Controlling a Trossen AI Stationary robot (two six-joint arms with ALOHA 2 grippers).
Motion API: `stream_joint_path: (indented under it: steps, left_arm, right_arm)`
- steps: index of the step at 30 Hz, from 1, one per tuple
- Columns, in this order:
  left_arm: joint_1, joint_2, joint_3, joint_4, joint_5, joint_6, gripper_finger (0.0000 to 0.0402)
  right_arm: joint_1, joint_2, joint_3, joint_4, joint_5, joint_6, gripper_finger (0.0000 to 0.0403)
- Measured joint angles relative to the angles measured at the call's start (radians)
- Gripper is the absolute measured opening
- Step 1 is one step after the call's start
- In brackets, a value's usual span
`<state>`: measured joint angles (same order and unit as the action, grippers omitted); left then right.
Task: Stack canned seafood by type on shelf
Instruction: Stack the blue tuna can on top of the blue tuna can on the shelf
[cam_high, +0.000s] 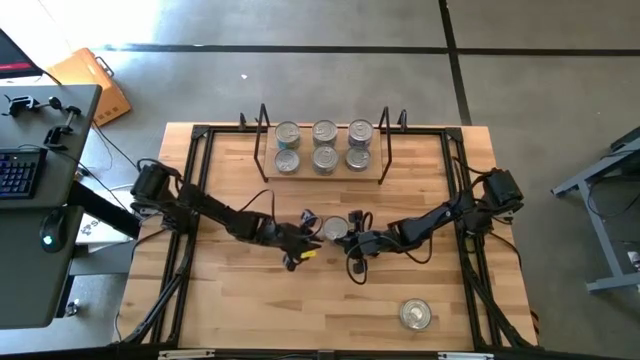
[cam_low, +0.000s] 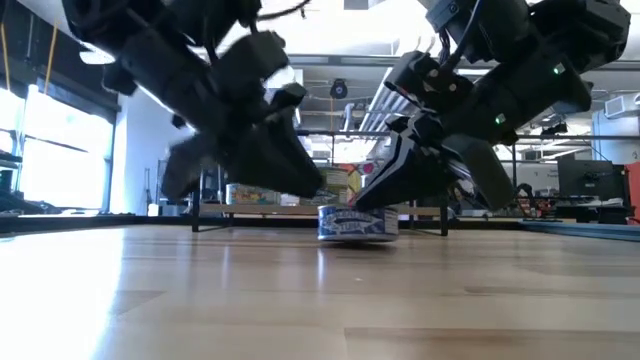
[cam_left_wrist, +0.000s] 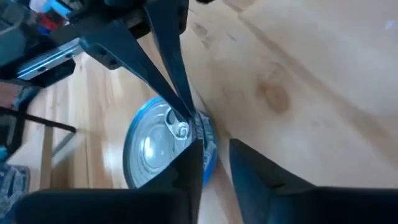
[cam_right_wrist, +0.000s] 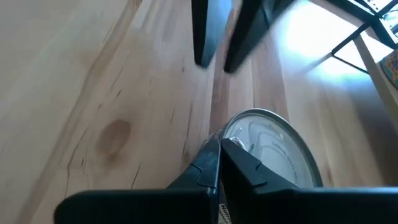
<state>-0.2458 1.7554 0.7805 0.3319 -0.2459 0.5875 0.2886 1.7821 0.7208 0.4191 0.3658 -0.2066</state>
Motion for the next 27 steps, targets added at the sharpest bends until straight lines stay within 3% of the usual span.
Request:
stream_joint_path:
  steps: [5,11,27]
  left_arm:
    - [0.024,0.051,0.0,0.095,0.004,0.107,0.0114]
    - [0.052,0.088,0.0,0.131,-0.001,0.131,0.0146]
    - [0.076,0.108,0.0,0.128,-0.025,0.121,0.0152]
  right_arm:
    - [0.0,0.0,0.001,0.012,0.001,0.0,0.0]
    - [0.0,-0.001,0.002,0.038,0.001,0.0,0.0]
    - [-0.009,-0.003,0.003,0.081,0.001,0.019,0.0]
